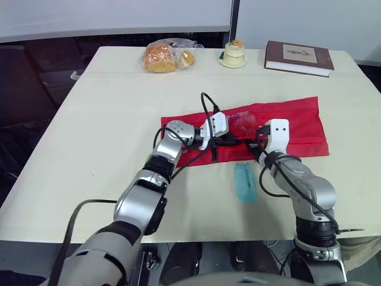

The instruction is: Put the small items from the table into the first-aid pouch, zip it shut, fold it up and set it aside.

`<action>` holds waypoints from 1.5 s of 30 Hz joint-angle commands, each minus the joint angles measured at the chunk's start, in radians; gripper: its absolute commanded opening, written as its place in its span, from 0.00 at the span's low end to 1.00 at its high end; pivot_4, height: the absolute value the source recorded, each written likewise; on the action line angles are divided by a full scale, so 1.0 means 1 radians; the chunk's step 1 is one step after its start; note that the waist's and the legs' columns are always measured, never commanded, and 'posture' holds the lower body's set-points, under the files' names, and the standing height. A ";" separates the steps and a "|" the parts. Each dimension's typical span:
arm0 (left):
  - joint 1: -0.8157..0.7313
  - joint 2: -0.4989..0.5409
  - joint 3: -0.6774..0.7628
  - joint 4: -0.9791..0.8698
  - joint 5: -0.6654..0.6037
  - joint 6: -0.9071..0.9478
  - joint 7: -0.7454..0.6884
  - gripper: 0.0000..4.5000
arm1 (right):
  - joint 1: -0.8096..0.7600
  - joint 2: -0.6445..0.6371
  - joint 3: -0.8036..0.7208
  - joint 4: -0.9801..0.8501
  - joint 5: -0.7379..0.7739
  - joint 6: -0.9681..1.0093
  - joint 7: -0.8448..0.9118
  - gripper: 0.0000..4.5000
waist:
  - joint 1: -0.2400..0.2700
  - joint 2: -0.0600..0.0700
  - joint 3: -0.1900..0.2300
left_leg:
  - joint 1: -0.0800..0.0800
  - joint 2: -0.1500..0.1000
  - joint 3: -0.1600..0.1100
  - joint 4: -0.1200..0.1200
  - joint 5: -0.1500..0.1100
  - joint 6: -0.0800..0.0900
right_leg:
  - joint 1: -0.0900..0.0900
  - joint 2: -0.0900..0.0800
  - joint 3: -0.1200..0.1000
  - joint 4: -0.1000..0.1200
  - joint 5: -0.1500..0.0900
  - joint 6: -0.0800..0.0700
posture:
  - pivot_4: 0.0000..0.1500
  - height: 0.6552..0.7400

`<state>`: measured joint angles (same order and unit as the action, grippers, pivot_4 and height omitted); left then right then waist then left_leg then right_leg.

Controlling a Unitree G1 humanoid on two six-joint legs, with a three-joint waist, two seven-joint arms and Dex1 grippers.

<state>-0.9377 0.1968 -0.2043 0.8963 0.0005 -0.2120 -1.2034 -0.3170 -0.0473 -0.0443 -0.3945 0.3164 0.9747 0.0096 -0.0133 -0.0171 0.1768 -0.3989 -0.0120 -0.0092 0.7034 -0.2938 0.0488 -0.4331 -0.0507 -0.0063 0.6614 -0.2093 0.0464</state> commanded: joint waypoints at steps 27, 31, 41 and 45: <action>-0.015 -0.003 0.005 0.031 -0.001 -0.031 -0.007 0.00 | 0.104 -0.150 0.048 -0.201 0.077 0.084 0.148 0.71 | -0.001 0.000 0.000 | 0.000 0.000 0.000 0.000 0.000 0.000 | 0.000 0.000 0.000 0.000 0.000 0.000 | 1.00 0.87; -0.018 -0.006 0.005 0.034 -0.001 -0.032 -0.007 0.00 | 0.121 -0.212 0.030 -0.248 0.114 0.102 0.208 0.71 | 0.000 0.000 0.000 | 0.000 0.000 0.000 0.000 0.000 0.000 | 0.000 0.000 0.000 0.000 0.000 0.000 | 1.00 0.87; -0.019 -0.005 0.004 0.033 -0.002 -0.033 -0.012 0.00 | 0.134 -0.392 0.100 -0.164 -0.019 -0.044 0.253 0.00 | 0.001 0.000 0.000 | 0.000 0.000 0.000 0.000 0.000 0.000 | 0.000 0.000 0.000 -0.001 0.000 0.000 | 1.00 0.87; -0.015 -0.005 0.004 0.026 -0.003 -0.031 -0.017 0.00 | 0.109 -0.375 0.146 -0.107 -0.076 -0.114 0.240 0.00 | 0.001 0.000 0.000 | 0.000 0.000 0.000 0.000 0.000 0.000 | 0.000 0.000 0.000 -0.001 0.000 0.000 | 1.00 0.87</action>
<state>-0.9371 0.1920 -0.2054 0.9354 0.0040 -0.2308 -1.2153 -0.1943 -0.4235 0.1045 -0.4867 0.2578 0.8928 0.2532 -0.0123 -0.0174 0.1770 -0.3991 -0.0118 -0.0088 0.7033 -0.2939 0.0490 -0.4330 -0.0506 -0.0064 0.6608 -0.2094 0.0466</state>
